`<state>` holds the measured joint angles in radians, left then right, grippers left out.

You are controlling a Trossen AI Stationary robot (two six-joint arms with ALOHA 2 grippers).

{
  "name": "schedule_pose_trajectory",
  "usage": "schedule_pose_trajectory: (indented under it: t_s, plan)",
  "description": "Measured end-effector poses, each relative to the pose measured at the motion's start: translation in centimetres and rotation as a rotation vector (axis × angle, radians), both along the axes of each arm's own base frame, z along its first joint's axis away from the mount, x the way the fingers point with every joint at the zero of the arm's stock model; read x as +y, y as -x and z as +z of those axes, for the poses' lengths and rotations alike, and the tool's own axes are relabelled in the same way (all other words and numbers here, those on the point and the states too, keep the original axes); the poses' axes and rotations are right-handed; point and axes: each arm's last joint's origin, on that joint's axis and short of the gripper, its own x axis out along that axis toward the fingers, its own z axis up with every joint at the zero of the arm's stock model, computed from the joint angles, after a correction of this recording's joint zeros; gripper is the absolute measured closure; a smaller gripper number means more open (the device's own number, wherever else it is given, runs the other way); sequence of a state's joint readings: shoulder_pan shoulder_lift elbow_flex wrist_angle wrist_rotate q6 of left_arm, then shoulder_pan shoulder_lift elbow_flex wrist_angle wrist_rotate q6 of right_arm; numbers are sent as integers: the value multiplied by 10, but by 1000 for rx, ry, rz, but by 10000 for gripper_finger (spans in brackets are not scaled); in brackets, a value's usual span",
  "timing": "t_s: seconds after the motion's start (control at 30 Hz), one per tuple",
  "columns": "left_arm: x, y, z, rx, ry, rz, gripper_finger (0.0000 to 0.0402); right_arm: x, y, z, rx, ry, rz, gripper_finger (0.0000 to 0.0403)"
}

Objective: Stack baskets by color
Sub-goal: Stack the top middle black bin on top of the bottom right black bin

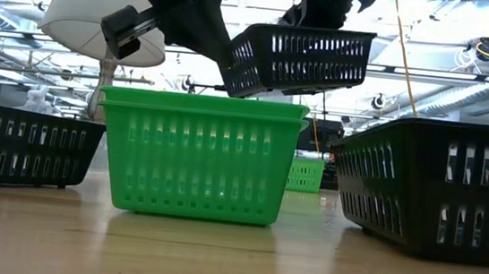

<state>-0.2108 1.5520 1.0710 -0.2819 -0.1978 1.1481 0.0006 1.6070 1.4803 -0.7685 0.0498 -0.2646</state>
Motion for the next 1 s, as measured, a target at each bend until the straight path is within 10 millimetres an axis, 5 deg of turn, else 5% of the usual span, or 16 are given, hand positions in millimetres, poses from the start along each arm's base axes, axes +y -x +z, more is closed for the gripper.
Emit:
schedule_pose_trajectory:
  t_s: [0.27,0.67,1.0]
  plan:
    - [0,-1,1,-16,2,-1,383,0,3,-1,31,14,30,395]
    - [0,-3,4,-51,-2,-5,382,5,2,-1,29,44,80,279]
    - [0,-4,4,-55,-5,-9,389,5,3,-2,37,51,99,355]
